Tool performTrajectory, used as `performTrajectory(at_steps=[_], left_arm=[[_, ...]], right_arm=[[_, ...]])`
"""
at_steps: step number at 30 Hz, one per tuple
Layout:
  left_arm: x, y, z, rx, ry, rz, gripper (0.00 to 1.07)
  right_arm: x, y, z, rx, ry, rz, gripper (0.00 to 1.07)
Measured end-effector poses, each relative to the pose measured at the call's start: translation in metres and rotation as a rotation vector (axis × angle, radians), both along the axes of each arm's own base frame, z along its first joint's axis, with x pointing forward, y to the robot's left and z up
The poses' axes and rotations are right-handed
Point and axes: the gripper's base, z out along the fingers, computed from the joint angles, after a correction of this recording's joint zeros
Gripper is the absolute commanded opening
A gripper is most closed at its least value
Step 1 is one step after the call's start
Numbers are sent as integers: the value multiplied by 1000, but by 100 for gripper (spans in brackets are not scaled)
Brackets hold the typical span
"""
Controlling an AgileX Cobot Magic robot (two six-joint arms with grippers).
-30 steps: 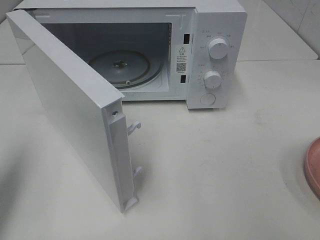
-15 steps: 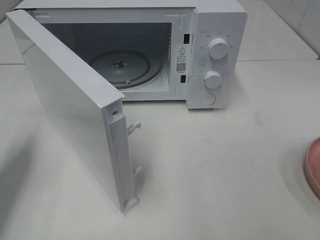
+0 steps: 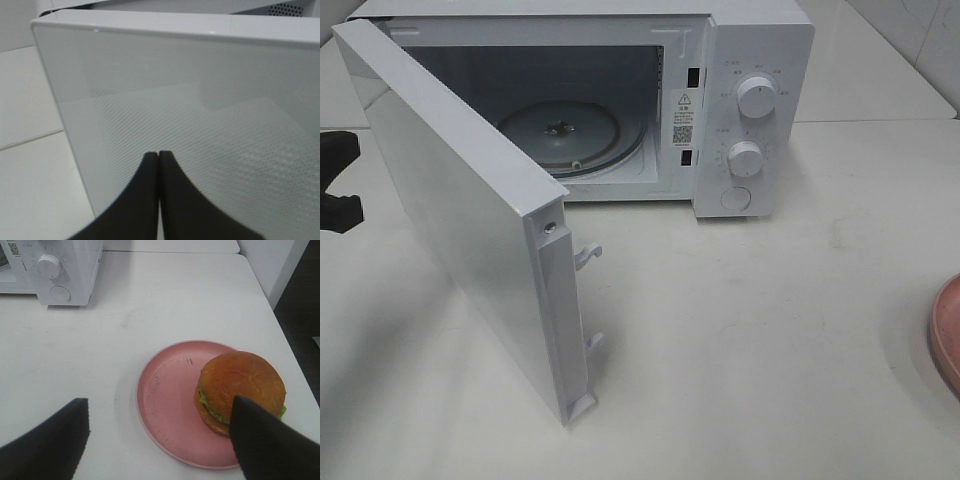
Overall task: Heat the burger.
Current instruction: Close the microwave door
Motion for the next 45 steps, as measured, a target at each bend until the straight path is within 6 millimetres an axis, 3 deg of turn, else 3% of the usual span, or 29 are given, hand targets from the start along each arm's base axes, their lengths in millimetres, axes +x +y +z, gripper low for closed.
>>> performTrajectory(at_steps=[4, 12, 19, 27, 45], left_arm=[[5, -22, 11, 0, -38, -86, 0], [10, -40, 17, -38, -15, -82, 0], [14, -55, 4, -58, 60, -83, 0], [19, -103, 4, -84, 71, -153, 0], [48, -175, -6, -110, 102, -177, 0]], right_arm=[[0, 0, 0, 0, 0, 0, 76], [0, 0, 0, 1, 0, 1, 76], [0, 0, 0, 1, 0, 1, 76], [0, 0, 0, 1, 0, 1, 76], [0, 0, 0, 1, 0, 1, 76]])
